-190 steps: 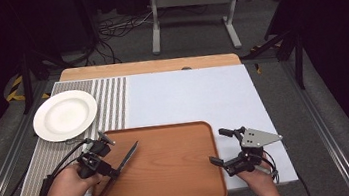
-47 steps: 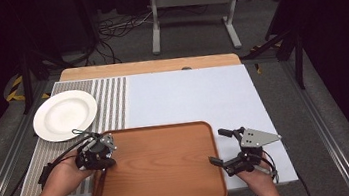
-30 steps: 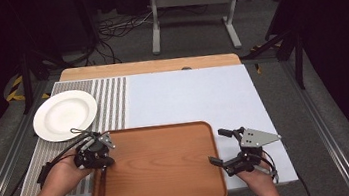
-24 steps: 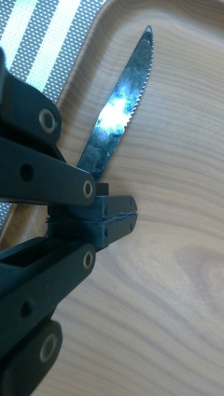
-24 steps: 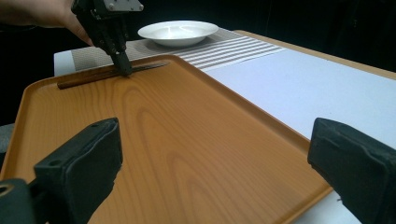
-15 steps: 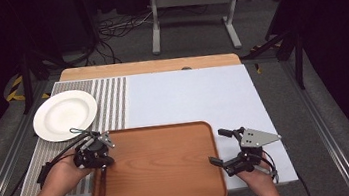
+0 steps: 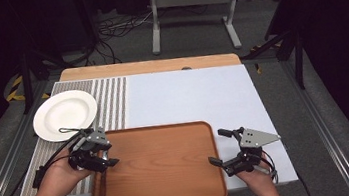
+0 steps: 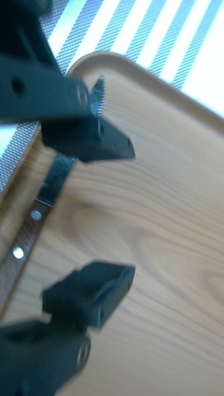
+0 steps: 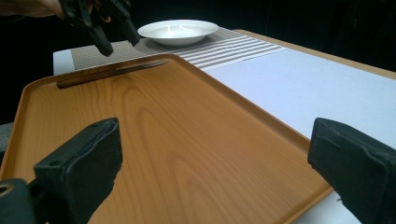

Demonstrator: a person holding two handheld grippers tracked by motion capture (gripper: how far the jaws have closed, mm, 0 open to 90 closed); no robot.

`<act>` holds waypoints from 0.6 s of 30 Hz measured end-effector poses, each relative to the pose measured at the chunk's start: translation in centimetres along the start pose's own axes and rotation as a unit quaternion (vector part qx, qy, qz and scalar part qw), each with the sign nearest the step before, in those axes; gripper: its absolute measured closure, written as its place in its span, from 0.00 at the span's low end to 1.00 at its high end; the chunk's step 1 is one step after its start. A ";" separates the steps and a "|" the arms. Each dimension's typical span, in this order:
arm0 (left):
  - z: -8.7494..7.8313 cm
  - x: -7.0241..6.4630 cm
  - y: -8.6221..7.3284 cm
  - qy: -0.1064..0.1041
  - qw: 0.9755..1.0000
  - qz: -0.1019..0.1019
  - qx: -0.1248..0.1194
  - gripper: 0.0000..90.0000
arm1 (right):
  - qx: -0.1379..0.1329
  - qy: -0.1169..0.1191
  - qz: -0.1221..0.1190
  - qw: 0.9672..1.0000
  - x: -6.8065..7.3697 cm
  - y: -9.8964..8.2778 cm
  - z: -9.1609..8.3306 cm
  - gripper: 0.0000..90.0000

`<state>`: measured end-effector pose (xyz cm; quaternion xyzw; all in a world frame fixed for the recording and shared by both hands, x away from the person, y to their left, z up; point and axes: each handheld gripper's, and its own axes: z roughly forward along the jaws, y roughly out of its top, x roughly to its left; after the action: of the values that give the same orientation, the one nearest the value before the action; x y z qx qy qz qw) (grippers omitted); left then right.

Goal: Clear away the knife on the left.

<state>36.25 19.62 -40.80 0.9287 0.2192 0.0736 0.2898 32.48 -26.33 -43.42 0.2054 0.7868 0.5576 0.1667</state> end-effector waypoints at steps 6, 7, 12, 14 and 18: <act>-1.5 -0.4 -0.3 0.001 0.998 -0.010 -0.063 0.21 | -0.002 0.001 -0.002 1.000 0.0 0.1 0.1 0.04; -1.7 -0.5 -0.5 0.002 0.997 -0.005 -0.071 0.17 | -0.001 0.001 -0.002 1.000 0.0 0.1 0.2 0.04; -3.1 -0.8 -1.3 0.013 0.989 -0.011 -0.144 0.10 | -0.005 -0.002 -0.002 1.000 0.0 0.1 0.0 0.04; -3.6 -1.0 -1.9 0.017 0.984 -0.007 -0.176 0.05 | -0.006 -0.003 -0.002 1.000 0.0 0.1 -0.1 0.04; -3.6 -1.2 -3.1 0.019 0.977 -0.002 -0.214 0.01 | -0.006 -0.005 -0.002 1.000 0.1 0.1 -0.2 0.04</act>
<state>33.11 23.15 -39.65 0.8431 0.2058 0.1360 0.4779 32.32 -26.37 -43.25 0.2050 0.7831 0.5611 0.1729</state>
